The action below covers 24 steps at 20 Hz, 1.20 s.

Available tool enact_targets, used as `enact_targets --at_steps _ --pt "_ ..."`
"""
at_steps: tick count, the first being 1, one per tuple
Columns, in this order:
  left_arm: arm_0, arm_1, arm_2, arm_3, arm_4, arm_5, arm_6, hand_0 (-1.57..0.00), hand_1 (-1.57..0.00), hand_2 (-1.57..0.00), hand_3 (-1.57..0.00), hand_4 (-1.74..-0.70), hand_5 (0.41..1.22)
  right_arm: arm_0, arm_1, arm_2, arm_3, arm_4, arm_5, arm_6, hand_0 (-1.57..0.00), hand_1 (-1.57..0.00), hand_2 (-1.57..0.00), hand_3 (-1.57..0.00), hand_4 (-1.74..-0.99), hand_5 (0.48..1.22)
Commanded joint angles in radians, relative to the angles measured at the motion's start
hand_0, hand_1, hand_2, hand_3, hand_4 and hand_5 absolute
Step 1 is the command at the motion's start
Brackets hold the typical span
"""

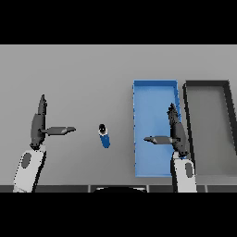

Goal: Pick up the blue pipe and place it into the blue bin.

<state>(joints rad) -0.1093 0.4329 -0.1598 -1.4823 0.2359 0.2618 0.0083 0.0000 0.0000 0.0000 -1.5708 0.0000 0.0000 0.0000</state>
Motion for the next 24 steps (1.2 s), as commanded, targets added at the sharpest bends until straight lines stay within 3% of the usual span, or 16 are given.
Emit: enact_targets --at_steps 1,6,8,10,16,19,24 --pt "-0.001 -0.001 0.000 0.000 0.000 0.001 -0.004 0.00 0.00 0.00 0.00 -0.97 0.593 -0.001 -0.001 -0.001 0.001 -0.001 -0.001 0.001 0.00 0.00 0.00 0.00 -1.205 0.629" --pt "-0.011 -0.004 -0.002 0.005 -0.001 0.000 0.001 0.00 0.00 0.00 0.00 -0.97 0.593 -0.010 -0.011 -0.013 0.011 -0.010 0.005 0.000 0.00 0.00 0.00 0.00 -1.205 0.629" --pt "0.033 0.104 -0.034 0.023 -0.014 -0.167 -0.110 0.00 0.00 0.00 0.00 -0.96 0.592 0.055 -0.107 0.041 -0.055 0.113 0.021 -0.127 0.00 0.00 0.00 0.00 -1.201 0.628" --pt "0.040 0.144 -0.046 0.032 -0.023 -0.227 -0.145 0.00 0.00 0.00 0.00 -0.96 0.590 0.073 -0.142 0.063 -0.091 0.161 0.024 -0.125 0.00 0.00 0.00 0.00 -1.197 0.626" --pt "0.067 0.185 -0.080 -0.009 0.004 -0.348 -0.195 0.00 0.00 0.00 0.00 -0.98 0.584 0.093 -0.153 0.082 -0.128 0.181 0.032 -0.087 0.00 0.00 0.00 0.00 -1.192 0.621" --pt "0.090 0.226 -0.119 -0.071 0.007 -0.414 -0.173 0.00 0.00 0.00 0.00 -1.03 0.549 0.082 -0.155 0.076 -0.104 0.177 0.034 -0.101 0.00 0.00 0.00 0.00 -1.179 0.616" --pt "0.118 0.182 -0.246 -0.144 -0.057 -0.458 -0.113 0.00 0.00 0.00 0.00 -1.13 0.485 0.087 -0.156 0.081 -0.107 0.177 0.042 -0.091 0.00 0.00 0.00 0.00 -1.174 0.618"
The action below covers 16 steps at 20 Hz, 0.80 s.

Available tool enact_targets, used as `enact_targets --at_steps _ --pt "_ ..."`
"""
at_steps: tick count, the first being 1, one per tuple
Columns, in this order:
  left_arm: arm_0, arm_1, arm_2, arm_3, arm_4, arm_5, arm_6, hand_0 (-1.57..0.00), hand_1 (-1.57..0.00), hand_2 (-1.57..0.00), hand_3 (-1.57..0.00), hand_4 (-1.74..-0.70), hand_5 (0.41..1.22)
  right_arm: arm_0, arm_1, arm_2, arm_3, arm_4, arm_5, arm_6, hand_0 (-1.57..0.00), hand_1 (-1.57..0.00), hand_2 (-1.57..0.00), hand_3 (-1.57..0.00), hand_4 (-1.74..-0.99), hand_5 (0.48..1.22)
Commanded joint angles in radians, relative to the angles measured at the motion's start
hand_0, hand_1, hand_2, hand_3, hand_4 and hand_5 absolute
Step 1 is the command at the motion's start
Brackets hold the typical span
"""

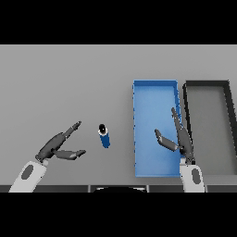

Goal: Pick up the blue pipe and place it into the blue bin.

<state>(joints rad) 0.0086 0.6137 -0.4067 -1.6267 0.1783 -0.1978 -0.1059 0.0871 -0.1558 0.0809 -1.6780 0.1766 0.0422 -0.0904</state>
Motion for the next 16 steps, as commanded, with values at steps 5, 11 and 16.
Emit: enact_targets --at_steps 5,11,16 --pt "-0.029 -0.068 -0.069 0.004 -0.040 0.000 0.061 0.00 0.00 0.00 0.00 -1.14 0.452 -0.004 0.004 -0.004 -0.015 -0.013 0.002 0.001 0.00 0.00 0.00 0.00 -1.205 0.618" --pt "-0.100 -0.210 -0.121 0.102 -0.101 0.033 0.024 0.00 0.00 0.00 0.00 -1.15 0.460 0.015 -0.002 -0.009 -0.015 -0.001 -0.006 0.004 0.00 0.00 0.00 0.00 -1.201 0.620" --pt "-0.173 -0.286 -0.132 0.226 -0.144 0.052 0.014 0.00 0.00 0.00 0.00 -1.10 0.448 0.029 -0.003 -0.010 -0.051 -0.018 0.002 -0.011 0.00 0.00 0.00 0.00 -1.215 0.637"
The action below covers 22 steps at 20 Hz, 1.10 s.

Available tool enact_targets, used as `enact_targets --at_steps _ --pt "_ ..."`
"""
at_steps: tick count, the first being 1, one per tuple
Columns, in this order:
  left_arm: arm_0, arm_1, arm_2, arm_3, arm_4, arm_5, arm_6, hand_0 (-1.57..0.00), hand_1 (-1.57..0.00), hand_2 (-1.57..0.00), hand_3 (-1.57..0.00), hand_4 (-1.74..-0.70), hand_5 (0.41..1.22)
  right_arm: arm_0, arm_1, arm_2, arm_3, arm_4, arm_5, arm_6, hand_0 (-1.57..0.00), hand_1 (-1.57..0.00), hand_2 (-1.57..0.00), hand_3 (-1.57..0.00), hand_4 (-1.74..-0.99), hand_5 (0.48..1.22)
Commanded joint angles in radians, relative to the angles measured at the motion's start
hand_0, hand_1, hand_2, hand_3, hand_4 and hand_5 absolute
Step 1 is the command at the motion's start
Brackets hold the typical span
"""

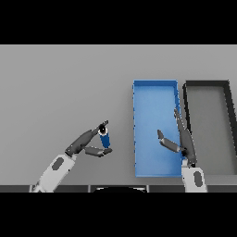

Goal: Pick up the blue pipe and place it into the blue bin.

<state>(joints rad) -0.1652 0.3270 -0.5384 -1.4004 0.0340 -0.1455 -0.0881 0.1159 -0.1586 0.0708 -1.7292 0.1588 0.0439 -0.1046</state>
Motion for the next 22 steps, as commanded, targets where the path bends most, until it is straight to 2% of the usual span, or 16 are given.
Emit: enact_targets --at_steps 1,4,7,9,10,11,12,14,16,17,19,22 --pt "-0.016 -0.011 -0.005 0.018 -0.020 0.015 0.009 0.00 0.00 0.00 0.00 -1.08 0.435 -0.007 -0.001 -0.005 0.000 -0.008 0.001 0.020 0.00 0.00 0.00 0.00 -1.220 0.639" --pt "-0.021 -0.047 -0.021 0.037 -0.030 0.022 0.012 0.00 0.00 0.00 0.00 -1.06 0.420 -0.009 -0.003 -0.006 0.028 0.001 0.001 0.015 0.00 0.00 0.00 0.00 -1.214 0.645" --pt "-0.043 -0.092 -0.019 0.081 -0.016 0.015 -0.018 0.00 0.00 0.00 0.00 -1.11 0.463 0.005 0.001 0.005 0.021 0.022 -0.008 0.000 0.00 0.00 0.00 0.00 -1.207 0.650" --pt "-0.049 -0.126 -0.002 0.095 0.020 0.011 -0.039 0.00 -0.04 -0.15 -0.12 -1.19 0.550 -0.001 -0.005 -0.004 0.026 0.013 -0.004 -0.003 0.00 0.00 0.00 0.00 -1.213 0.655" --pt "-0.045 -0.137 0.009 0.097 0.042 0.008 -0.044 -0.01 -0.16 -0.31 -0.28 -1.24 0.613 -0.004 -0.003 -0.006 0.029 0.003 0.001 -0.002 0.00 0.00 0.00 0.00 -1.217 0.655" --pt "-0.031 -0.144 0.013 0.092 0.060 0.001 -0.060 -0.12 -0.32 -0.49 -0.53 -1.28 0.735 0.005 -0.004 -0.005 0.023 0.004 0.000 -0.009 0.00 0.00 0.00 0.00 -1.220 0.656" --pt "-0.026 -0.160 0.012 0.104 0.065 0.002 -0.065 -0.36 -0.55 -0.69 -0.74 -1.37 0.832 0.014 -0.007 -0.003 0.014 0.003 0.006 -0.020 0.00 0.00 0.00 0.00 -1.220 0.656" --pt "-0.023 -0.169 0.007 0.090 0.059 0.008 -0.049 -0.80 -0.92 -1.01 -1.03 -1.50 0.972 0.006 -0.003 -0.005 0.024 0.002 0.004 -0.015 0.00 0.00 0.00 0.00 -1.224 0.658" --pt "-0.015 -0.169 -0.001 0.075 0.051 0.005 -0.057 -1.07 -1.15 -1.21 -1.19 -1.58 1.062 -0.003 0.008 -0.002 0.036 0.000 0.001 0.004 0.00 0.00 0.00 0.00 -1.233 0.660" --pt "-0.013 -0.171 -0.007 0.067 0.037 0.021 -0.061 -1.17 -1.24 -1.28 -1.27 -1.55 1.094 -0.021 0.007 -0.006 0.046 -0.002 0.000 0.010 0.00 0.00 0.00 0.00 -1.228 0.656" --pt "-0.004 -0.165 -0.013 0.056 0.026 0.030 -0.078 -1.32 -1.36 -1.39 -1.38 -1.51 1.139 -0.009 0.001 -0.007 0.045 -0.006 0.009 -0.003 0.00 0.00 0.00 0.00 -1.222 0.646" --pt "0.000 -0.184 -0.007 0.034 0.010 0.044 -0.124 -1.44 -1.46 -1.48 -1.47 -1.48 1.179 -0.021 0.006 -0.003 0.038 -0.004 0.004 0.016 0.00 0.00 0.00 0.00 -1.217 0.631"
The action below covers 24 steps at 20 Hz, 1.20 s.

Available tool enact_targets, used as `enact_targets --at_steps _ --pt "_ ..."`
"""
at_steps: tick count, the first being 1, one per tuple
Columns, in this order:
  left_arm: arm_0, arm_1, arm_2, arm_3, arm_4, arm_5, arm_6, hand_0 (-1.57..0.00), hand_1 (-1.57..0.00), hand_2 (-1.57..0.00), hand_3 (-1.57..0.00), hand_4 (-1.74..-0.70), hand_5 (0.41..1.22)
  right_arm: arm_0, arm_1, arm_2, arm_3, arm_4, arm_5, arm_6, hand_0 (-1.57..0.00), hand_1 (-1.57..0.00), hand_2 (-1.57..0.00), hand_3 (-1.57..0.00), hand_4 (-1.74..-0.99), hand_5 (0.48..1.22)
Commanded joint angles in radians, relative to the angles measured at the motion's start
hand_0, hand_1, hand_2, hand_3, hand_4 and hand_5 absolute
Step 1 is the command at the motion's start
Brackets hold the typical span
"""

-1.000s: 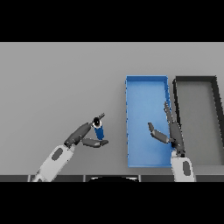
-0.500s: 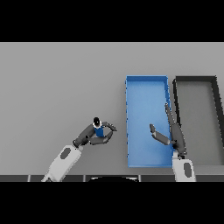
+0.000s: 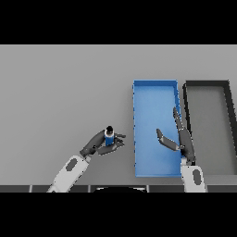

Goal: Pick up the blue pipe and place it into the blue bin.

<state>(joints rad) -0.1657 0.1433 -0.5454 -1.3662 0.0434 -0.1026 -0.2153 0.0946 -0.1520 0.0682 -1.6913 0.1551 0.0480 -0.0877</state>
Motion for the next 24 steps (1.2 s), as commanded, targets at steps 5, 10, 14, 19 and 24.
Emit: enact_targets --at_steps 5,10,14,19,24 --pt "-0.032 -0.023 0.020 -0.087 0.008 0.003 0.017 -1.53 -1.53 -1.54 -1.54 -1.47 1.207 -0.020 -0.002 -0.005 0.024 0.005 -0.003 0.003 0.00 0.00 0.00 0.00 -1.220 0.638" --pt "-0.095 -0.045 0.016 -0.180 0.022 -0.038 0.099 -1.56 -1.56 -1.56 -1.56 -1.47 1.217 -0.013 -0.015 -0.006 0.023 0.019 -0.005 -0.003 0.00 0.00 0.00 0.00 -1.176 0.643" --pt "-0.083 -0.048 0.009 -0.221 0.008 -0.056 0.137 -1.57 -1.57 -1.57 -1.57 -1.47 1.219 -0.011 -0.012 -0.007 0.022 0.019 -0.008 -0.018 0.00 0.00 0.00 0.00 -1.155 0.642" --pt "-0.073 -0.053 0.025 -0.212 -0.011 -0.076 0.140 -1.57 -1.57 -1.57 -1.57 -1.47 1.220 0.245 0.141 0.067 -0.134 0.165 -0.196 -0.063 0.00 0.00 0.00 0.00 -1.138 0.643" --pt "-0.076 -0.076 0.031 -0.206 -0.029 -0.096 0.134 -1.57 -1.57 -1.57 -1.57 -1.47 1.220 0.569 0.331 0.191 -0.290 0.329 -0.388 -0.123 0.00 0.00 -0.02 0.00 -1.187 0.642"
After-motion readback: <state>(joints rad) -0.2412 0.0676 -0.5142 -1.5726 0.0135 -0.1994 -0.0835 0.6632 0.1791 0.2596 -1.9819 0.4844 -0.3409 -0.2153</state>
